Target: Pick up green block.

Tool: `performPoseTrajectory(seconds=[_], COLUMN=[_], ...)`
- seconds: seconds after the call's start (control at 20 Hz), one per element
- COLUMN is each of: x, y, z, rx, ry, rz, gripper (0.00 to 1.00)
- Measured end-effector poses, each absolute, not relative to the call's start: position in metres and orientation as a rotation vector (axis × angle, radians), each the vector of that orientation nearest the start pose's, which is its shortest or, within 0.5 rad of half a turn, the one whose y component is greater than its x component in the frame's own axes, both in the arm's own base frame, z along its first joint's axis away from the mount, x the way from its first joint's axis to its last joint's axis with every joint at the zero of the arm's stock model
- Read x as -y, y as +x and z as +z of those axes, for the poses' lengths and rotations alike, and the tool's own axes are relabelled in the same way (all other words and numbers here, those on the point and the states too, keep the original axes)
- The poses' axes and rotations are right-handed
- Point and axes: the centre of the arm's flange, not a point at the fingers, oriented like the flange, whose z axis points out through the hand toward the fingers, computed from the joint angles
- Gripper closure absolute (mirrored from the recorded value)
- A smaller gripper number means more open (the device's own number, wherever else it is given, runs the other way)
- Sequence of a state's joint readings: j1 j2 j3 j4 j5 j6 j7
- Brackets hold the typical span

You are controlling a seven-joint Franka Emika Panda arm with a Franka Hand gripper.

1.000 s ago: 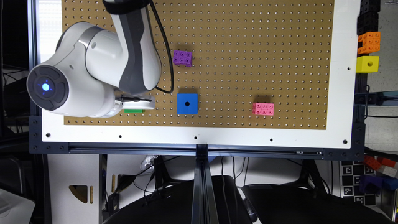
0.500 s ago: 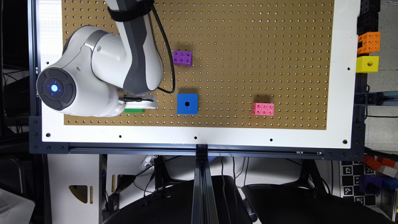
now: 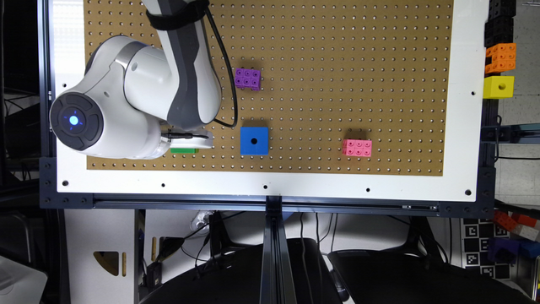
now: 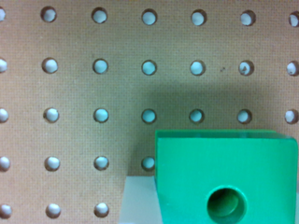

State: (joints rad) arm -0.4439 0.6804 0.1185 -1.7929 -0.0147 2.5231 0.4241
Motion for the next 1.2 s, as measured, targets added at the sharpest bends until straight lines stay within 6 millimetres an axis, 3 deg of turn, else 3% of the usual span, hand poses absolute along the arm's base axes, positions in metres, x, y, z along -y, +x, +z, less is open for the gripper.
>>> performPoseTrajectory(seconds=[0.6, 0.85, 1.2], x=[0.216, 0.218, 0.219], y=[0.623, 0.624, 0.623], z=[0.178, 0.212, 0.245], rx=[-1.149, -1.148, -1.146], ry=[-2.851, -2.859, -2.867], rz=[-0.079, -0.067, -0.059], gripper=[1.00, 1.00, 1.00])
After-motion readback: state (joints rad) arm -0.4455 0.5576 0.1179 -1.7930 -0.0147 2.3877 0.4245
